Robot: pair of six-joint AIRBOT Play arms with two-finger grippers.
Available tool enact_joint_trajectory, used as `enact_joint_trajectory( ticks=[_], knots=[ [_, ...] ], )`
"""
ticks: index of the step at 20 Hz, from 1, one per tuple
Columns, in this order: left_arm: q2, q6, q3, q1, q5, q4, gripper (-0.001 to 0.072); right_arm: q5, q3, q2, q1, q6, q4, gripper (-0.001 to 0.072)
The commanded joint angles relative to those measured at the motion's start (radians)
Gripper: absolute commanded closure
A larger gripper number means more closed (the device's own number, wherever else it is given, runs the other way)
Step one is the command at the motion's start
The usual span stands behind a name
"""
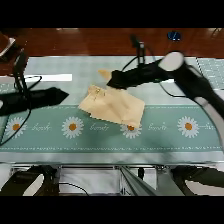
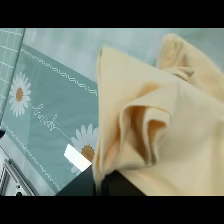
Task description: Fold the shirts.
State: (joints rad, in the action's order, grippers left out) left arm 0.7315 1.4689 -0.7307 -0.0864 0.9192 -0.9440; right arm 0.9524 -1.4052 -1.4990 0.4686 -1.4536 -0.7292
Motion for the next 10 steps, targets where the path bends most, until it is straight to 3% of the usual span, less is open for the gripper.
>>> enact_joint_trajectory(
  ticks=[1,2,4,7,10],
  knots=[
    [-0.147,0.047,0.165,0.01,-0.029,-0.006,0.069,-0.035,-0.174,-0.253,0.086,-0.027,0.013,0.0691],
    [-0.144,0.047,0.175,0.009,-0.03,-0.006,0.069,-0.025,-0.208,-0.301,0.091,-0.027,0.048,0.064],
    [-0.125,0.043,0.182,0.009,-0.044,-0.006,0.0689,0.055,-0.247,-0.356,0.096,0.005,0.114,0.0301],
    [-0.097,0.044,0.182,0.009,-0.113,-0.006,0.0689,0.192,-0.249,-0.319,0.027,0.02,0.065,0.03],
    [-0.09,0.043,0.182,0.009,-0.146,-0.006,0.0689,0.392,-0.249,-0.167,-0.139,0.009,-0.073,0.0301]
  ],
)
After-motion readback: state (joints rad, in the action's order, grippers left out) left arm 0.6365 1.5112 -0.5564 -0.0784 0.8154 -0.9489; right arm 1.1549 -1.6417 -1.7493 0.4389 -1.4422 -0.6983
